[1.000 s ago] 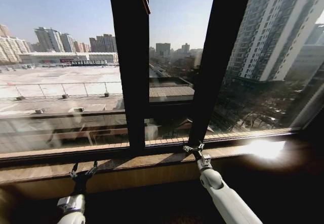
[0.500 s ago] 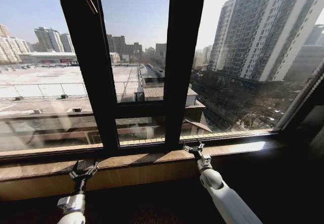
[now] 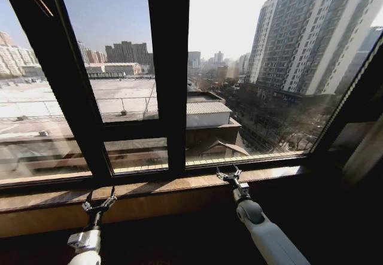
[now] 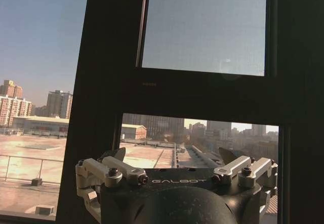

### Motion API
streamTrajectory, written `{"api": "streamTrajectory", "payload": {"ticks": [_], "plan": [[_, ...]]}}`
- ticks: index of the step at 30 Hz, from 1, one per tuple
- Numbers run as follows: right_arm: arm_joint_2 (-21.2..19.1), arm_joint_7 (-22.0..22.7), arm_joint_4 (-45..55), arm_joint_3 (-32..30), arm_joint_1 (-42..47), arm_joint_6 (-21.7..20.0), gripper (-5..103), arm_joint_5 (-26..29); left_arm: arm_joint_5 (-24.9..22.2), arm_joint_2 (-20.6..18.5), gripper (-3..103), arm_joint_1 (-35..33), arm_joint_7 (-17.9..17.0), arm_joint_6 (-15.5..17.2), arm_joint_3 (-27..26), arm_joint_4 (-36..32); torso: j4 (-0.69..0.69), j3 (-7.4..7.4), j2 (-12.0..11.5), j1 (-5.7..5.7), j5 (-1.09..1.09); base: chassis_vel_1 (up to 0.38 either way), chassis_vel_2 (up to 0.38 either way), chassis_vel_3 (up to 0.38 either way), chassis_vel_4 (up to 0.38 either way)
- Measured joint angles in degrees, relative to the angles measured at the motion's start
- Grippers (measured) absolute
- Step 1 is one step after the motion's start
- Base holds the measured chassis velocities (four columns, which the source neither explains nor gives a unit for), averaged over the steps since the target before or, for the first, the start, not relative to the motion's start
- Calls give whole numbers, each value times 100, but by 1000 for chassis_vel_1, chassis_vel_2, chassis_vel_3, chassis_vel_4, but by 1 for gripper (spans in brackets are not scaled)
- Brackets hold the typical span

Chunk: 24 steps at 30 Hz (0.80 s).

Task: Open the curtains by pulling them apart, changing their state from closed to fully open.

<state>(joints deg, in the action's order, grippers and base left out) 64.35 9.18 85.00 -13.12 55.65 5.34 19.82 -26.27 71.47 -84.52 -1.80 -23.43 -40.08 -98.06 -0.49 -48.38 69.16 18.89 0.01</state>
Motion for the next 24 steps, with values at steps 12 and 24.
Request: {"api": "streamTrajectory", "payload": {"ticks": [12,24], "plan": [[4,-2,0,2,0,0,100,0,0,-2,100,0,-5,0,-6,1,3,0,0,0,-3,85,-39,-94,34],[2,-2,1,2,0,0,100,0,0,-1,100,0,-4,0,-2,1,3,1,1,-2,-3,204,-254,-207,276]]}}
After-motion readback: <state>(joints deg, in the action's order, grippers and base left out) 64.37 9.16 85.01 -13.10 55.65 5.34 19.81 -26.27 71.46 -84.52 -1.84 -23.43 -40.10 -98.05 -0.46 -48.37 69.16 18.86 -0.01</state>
